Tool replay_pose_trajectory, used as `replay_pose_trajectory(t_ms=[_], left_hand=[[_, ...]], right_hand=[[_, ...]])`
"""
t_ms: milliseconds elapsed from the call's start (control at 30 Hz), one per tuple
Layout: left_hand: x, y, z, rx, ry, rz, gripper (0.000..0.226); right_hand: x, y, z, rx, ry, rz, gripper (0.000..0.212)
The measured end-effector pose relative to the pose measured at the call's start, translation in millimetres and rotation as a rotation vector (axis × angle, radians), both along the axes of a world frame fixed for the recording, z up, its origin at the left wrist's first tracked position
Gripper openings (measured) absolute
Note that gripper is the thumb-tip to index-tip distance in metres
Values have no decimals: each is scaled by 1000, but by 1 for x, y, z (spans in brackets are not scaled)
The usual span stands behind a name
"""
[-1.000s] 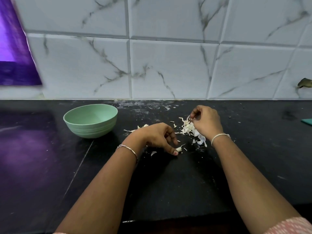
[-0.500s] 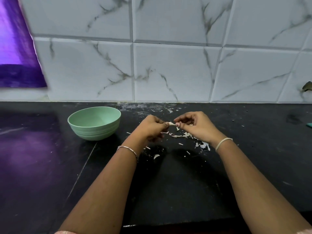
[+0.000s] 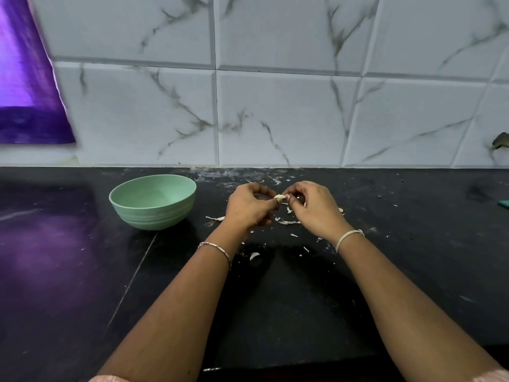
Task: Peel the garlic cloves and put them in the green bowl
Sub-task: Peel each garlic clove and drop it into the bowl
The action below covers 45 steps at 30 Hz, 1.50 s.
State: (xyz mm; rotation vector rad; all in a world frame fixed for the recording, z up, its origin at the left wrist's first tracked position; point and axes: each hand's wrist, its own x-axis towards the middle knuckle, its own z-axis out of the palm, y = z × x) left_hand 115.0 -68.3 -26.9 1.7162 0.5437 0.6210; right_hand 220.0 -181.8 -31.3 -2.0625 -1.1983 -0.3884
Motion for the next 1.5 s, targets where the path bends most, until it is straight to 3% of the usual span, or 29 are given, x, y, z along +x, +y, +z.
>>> replay_pose_trajectory(t_ms=[433, 1133, 1500], left_hand=[[1, -3, -2, 228, 4, 36, 9], [0, 12, -8, 156, -52, -118, 15], [-3, 23, -8, 106, -48, -236, 7]], right_hand=[[-11, 3, 3, -57, -171, -160, 15], [-8, 7, -1, -28, 48, -124, 17], [-7, 8, -4, -37, 138, -82, 17]])
